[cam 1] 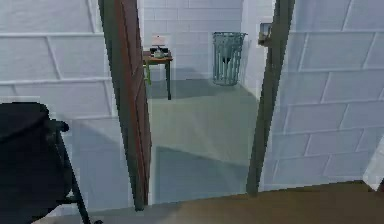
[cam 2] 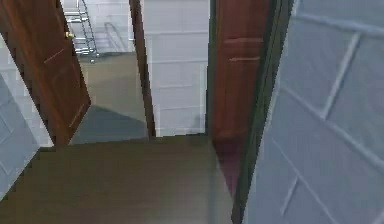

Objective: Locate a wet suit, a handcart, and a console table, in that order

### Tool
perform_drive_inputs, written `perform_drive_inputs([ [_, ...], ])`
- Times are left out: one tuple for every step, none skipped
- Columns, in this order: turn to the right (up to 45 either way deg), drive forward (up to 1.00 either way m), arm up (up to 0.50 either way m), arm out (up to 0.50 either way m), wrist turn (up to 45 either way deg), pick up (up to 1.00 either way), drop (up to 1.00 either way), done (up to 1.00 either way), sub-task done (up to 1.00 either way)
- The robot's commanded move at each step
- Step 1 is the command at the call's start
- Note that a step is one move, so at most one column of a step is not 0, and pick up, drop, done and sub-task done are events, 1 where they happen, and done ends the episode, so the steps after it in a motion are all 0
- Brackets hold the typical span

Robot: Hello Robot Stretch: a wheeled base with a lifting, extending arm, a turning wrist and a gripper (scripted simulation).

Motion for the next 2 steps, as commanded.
perform_drive_inputs([
  [45.0, 0.00, 0.00, 0.00, 0.0, 0.00, 0.00, 0.00, 0.00],
  [27.0, 0.00, 0.00, 0.00, 0.0, 0.00, 0.00, 0.00, 0.00],
])
